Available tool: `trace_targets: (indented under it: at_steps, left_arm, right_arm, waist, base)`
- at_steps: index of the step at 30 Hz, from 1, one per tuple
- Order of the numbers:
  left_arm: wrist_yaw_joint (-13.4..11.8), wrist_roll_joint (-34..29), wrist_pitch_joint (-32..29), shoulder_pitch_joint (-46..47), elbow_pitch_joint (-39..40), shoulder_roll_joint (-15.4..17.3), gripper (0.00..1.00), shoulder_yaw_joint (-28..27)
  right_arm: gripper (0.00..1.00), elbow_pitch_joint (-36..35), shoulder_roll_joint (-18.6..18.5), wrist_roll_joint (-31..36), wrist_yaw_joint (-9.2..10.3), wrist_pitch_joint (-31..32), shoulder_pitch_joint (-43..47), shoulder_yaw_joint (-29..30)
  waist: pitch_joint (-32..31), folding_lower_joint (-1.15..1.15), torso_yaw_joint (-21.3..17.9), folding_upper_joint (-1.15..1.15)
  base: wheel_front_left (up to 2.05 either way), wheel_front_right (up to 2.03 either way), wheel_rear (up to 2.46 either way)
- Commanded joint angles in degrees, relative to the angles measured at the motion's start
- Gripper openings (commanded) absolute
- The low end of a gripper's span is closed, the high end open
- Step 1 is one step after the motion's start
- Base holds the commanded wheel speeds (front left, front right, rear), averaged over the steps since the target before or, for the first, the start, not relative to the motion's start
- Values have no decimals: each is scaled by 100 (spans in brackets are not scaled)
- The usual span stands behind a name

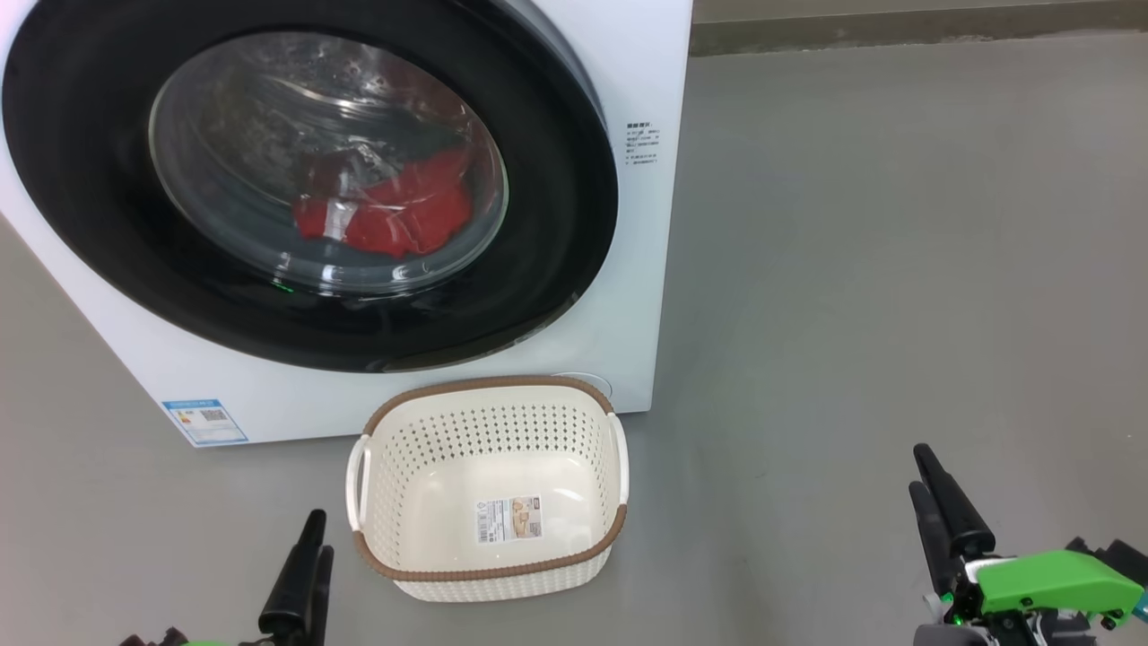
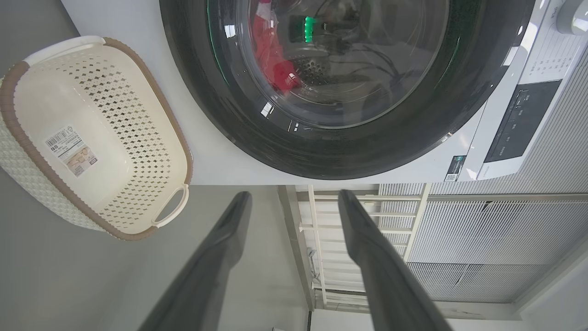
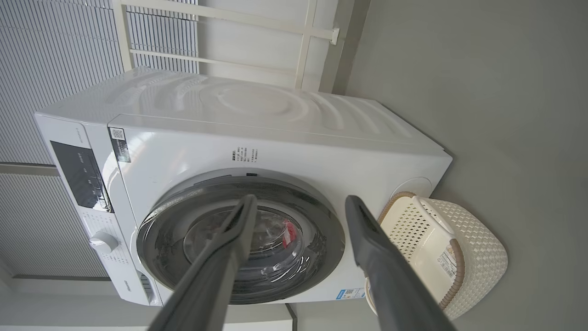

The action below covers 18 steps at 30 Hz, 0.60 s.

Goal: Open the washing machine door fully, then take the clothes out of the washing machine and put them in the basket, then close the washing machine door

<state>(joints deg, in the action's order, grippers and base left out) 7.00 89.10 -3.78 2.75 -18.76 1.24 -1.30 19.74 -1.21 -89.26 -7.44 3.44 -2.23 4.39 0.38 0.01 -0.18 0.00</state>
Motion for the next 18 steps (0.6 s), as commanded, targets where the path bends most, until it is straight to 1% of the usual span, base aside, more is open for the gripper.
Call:
trace_targets:
  at_steps: [1, 8, 18]
  left_arm:
    - [8, -124, 96, 266, 151, 119, 100, 12]
    - [11, -425, 202, 362, 160, 149, 100, 50]
    - [14, -1183, 371, 495, 202, 174, 100, 101]
  right_arm:
    - [100, -118, -74, 109, -2, -64, -319, -75]
    - [100, -89, -71, 358, -2, -165, -416, -154]
    - [100, -13, -75, 975, -2, -333, -599, -304]
  waist:
    - [3, -1, -2, 0]
    - [21, -1, -8, 0]
    - [47, -1, -6, 0]
  base:
    - [0, 0, 0]
    - [0, 0, 0]
    - [0, 0, 0]
